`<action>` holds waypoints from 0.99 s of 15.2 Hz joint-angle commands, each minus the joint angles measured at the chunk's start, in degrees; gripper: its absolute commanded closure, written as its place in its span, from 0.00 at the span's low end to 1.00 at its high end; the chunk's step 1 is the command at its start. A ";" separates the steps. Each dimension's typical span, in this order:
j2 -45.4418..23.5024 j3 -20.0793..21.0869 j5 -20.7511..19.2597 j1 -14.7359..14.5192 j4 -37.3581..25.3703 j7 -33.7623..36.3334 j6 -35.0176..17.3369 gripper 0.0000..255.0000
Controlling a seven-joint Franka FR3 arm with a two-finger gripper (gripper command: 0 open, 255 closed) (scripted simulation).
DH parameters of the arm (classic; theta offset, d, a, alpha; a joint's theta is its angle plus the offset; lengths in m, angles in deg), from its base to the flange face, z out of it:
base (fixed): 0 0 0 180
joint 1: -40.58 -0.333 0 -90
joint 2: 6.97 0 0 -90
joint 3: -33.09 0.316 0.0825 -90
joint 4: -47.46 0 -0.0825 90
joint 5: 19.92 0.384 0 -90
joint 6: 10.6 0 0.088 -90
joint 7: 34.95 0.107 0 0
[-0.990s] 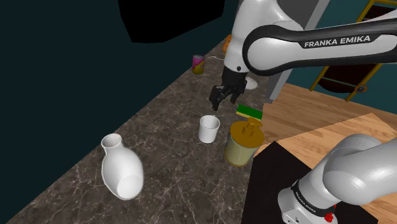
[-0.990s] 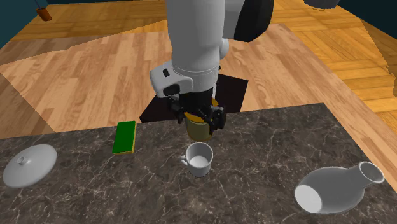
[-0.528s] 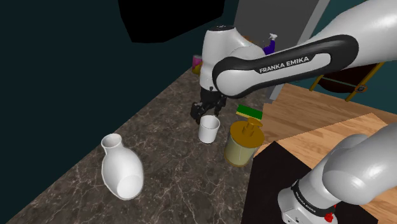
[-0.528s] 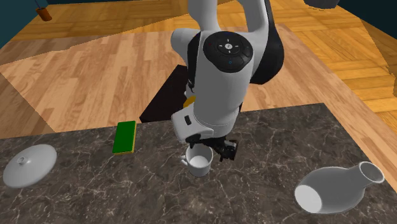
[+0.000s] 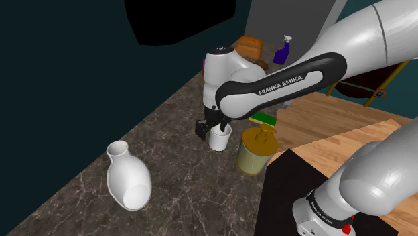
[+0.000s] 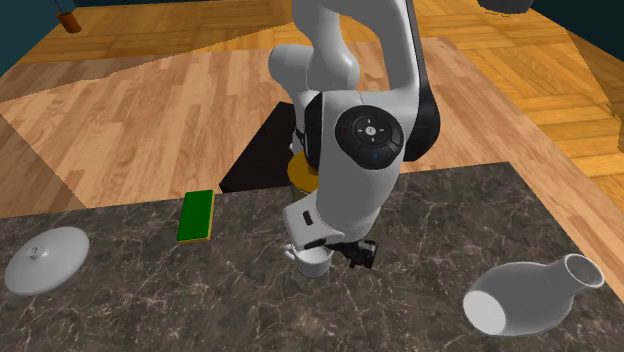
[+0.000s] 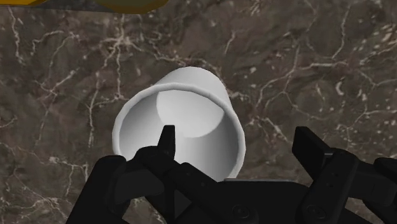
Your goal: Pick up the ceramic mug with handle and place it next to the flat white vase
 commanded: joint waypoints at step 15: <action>-1.33 0.03 -0.72 0.17 0.74 0.40 -1.99 1.00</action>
